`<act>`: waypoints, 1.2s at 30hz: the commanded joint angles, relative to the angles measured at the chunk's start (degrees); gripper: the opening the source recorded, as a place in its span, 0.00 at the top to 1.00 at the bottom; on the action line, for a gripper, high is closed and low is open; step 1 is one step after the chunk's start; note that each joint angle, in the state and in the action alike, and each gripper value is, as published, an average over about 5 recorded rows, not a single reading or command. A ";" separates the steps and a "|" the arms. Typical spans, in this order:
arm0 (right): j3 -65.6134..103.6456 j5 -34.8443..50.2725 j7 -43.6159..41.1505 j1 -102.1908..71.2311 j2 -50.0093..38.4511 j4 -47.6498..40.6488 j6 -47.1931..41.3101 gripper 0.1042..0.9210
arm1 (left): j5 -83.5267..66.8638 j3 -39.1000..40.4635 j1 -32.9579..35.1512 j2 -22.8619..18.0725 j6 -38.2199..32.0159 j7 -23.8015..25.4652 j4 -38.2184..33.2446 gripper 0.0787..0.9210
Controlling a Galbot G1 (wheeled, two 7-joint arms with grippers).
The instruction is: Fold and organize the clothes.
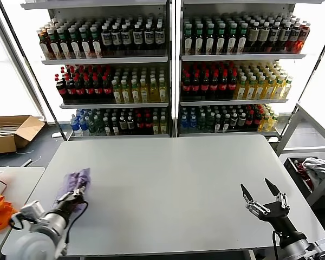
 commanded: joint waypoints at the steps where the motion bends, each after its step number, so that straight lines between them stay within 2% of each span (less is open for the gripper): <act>1: 1.57 -0.51 0.06 -1.69 1.47 0.54 -0.52 0.12 | 0.27 38.43 -19.41 -15.40 -3.71 -5.54 18.29 0.94; 4: 2.33 0.10 0.27 -2.17 1.38 0.72 -1.16 0.12 | 0.06 37.71 -22.33 -18.36 -4.66 -4.65 23.60 0.94; 7: 1.99 0.69 0.52 -2.70 1.17 0.78 -1.73 0.12 | -1.16 36.00 -23.65 -20.58 -5.45 -4.17 25.51 0.94; 12: -2.54 0.58 1.51 -1.69 1.40 0.84 -4.13 0.12 | -4.79 33.80 -23.33 -21.63 -8.18 -3.87 22.81 0.93; 17: -9.31 0.25 3.51 1.62 1.28 -0.05 -8.09 0.12 | -7.82 30.30 -22.73 -20.36 -11.48 -3.53 18.11 0.81; 22: -18.05 0.26 7.71 6.69 0.67 -3.24 -11.92 0.12 | -8.21 25.98 -20.93 -15.14 -13.15 -0.21 12.34 0.66; 29: -36.39 4.07 18.16 21.01 1.37 -10.51 -19.80 0.12 | -8.50 14.94 -14.70 -4.06 -12.40 9.82 5.19 0.40; 36: -44.86 12.71 23.58 31.24 2.83 -19.37 -23.00 0.12 | -10.82 5.15 -8.55 0.80 -11.59 11.06 0.86 0.17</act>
